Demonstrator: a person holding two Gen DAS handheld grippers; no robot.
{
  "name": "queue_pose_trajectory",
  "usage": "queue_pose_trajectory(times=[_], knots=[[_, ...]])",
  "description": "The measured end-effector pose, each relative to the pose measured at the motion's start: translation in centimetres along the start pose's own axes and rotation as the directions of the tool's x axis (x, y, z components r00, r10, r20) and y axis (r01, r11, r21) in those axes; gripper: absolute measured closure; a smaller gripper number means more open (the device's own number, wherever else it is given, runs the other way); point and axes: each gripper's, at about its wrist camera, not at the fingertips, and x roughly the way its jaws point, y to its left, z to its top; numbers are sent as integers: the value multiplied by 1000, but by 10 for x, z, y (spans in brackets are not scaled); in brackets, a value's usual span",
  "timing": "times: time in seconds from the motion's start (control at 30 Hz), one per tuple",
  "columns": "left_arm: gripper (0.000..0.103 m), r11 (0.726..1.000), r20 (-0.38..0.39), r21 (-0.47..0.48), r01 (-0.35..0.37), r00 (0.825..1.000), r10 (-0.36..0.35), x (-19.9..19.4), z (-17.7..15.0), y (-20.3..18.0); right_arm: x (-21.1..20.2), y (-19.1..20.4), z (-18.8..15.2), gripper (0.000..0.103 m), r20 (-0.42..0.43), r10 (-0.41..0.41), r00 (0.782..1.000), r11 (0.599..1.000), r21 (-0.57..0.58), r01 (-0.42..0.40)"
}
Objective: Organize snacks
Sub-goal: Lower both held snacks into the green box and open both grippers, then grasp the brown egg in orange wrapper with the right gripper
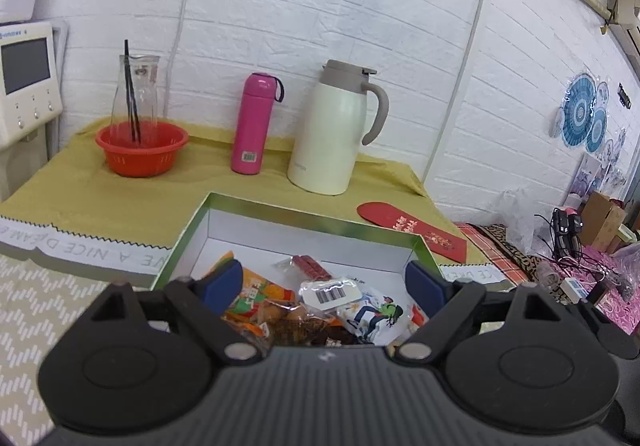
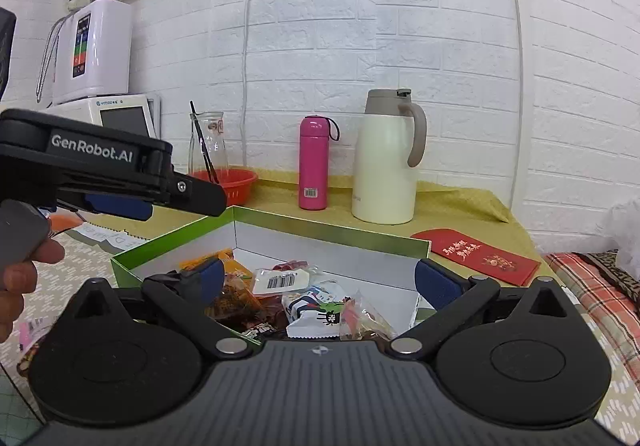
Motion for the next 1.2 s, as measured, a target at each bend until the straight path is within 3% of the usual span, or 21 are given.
queue_pose_trajectory(times=[0.23, 0.53, 0.67, 0.9, 1.07, 1.2], knots=[[13, 1000, -10, -4, -26, 1000, 26, -24, -8, -3, -30, 13, -1, 0, -27, 1, 1000, 999, -45, -2], [13, 998, -34, 46, -39, 999, 40, -55, -30, -11, -60, 18, -20, 0, -128, 54, 990, 997, 66, -45], [13, 998, -38, 56, 2, 999, 0, -72, -47, -13, -75, 23, -41, 0, -157, 75, 985, 994, 89, -61], [13, 998, -119, -43, 53, 991, -58, -85, -91, 8, -81, 27, -84, 0, -253, 42, 967, 991, 130, -9], [13, 997, -114, -3, 74, 991, -74, -98, -113, 15, -73, 30, -87, 0, -297, 64, 953, 990, 140, -23], [13, 996, -130, 15, 92, 987, -89, -101, -118, 20, -65, 34, -84, 0, -288, 50, 956, 993, 120, -15]])
